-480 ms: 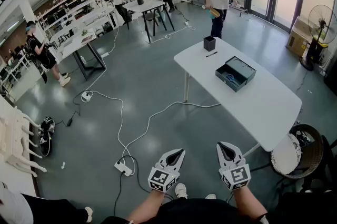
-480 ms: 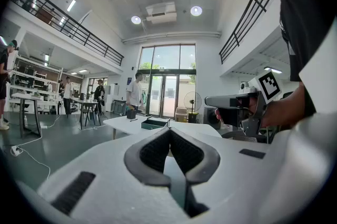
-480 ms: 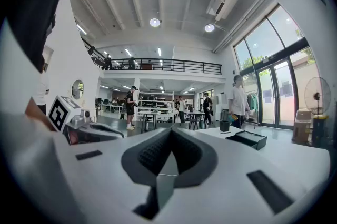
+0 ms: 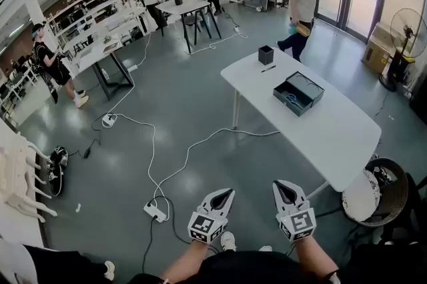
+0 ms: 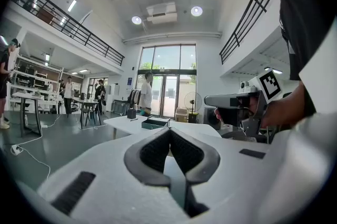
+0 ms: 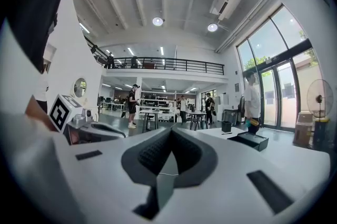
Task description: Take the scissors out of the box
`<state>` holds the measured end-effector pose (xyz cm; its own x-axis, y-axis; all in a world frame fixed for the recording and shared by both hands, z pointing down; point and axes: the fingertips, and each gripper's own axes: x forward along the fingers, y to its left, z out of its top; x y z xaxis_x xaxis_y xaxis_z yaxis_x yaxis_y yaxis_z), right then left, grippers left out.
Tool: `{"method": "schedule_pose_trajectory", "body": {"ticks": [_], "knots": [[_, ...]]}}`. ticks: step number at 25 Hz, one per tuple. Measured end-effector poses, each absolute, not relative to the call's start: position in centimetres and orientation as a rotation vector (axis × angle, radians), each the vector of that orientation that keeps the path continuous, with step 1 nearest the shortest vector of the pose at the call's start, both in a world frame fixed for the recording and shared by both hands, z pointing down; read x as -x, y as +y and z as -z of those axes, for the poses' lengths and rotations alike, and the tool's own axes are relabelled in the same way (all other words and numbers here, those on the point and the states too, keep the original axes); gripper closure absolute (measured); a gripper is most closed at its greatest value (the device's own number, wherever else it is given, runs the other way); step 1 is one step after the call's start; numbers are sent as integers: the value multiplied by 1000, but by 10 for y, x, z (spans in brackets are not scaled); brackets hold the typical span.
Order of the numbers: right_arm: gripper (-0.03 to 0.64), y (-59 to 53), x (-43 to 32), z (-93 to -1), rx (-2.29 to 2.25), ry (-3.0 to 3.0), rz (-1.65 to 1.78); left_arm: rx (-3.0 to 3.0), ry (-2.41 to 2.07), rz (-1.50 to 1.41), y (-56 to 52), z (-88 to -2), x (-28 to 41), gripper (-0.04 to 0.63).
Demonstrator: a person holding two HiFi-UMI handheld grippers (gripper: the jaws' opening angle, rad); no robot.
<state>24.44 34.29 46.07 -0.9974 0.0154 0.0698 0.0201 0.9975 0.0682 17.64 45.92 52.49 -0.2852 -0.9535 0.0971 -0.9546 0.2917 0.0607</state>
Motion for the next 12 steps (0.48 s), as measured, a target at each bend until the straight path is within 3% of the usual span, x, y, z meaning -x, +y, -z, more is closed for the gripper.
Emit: {"method": "schedule_pose_trajectory", "body": {"ticks": [12], "knots": [[614, 348, -213, -450, -79, -3125, 15, -1906, -2380, -24, 466, -525, -145, 583]]}}
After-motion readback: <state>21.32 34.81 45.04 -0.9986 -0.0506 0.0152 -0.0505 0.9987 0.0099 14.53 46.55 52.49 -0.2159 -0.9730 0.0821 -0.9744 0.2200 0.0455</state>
